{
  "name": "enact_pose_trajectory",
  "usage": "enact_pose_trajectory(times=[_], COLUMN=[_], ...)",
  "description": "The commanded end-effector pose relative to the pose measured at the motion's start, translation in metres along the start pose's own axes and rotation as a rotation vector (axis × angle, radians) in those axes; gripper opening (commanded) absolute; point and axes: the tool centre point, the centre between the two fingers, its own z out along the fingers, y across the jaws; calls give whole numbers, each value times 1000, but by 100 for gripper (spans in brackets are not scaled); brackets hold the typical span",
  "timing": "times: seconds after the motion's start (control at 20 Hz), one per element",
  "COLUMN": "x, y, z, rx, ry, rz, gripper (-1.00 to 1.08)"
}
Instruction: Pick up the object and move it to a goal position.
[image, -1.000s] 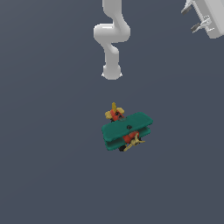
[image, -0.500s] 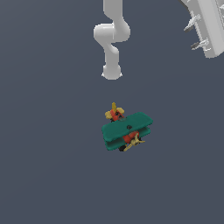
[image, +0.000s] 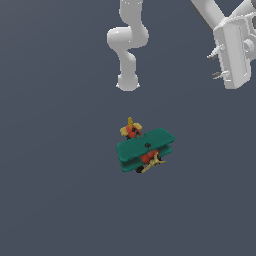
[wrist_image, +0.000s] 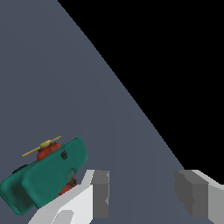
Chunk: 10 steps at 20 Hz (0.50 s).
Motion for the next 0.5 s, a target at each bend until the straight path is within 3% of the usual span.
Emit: enact_pose_trajectory(times=[0.0, 0.45], x=[-7, -38], y=[-15, -70], z=[5, 33], rx=[-32, -136], ry=[8, 28], rz=[-12, -67], gripper=[28, 28])
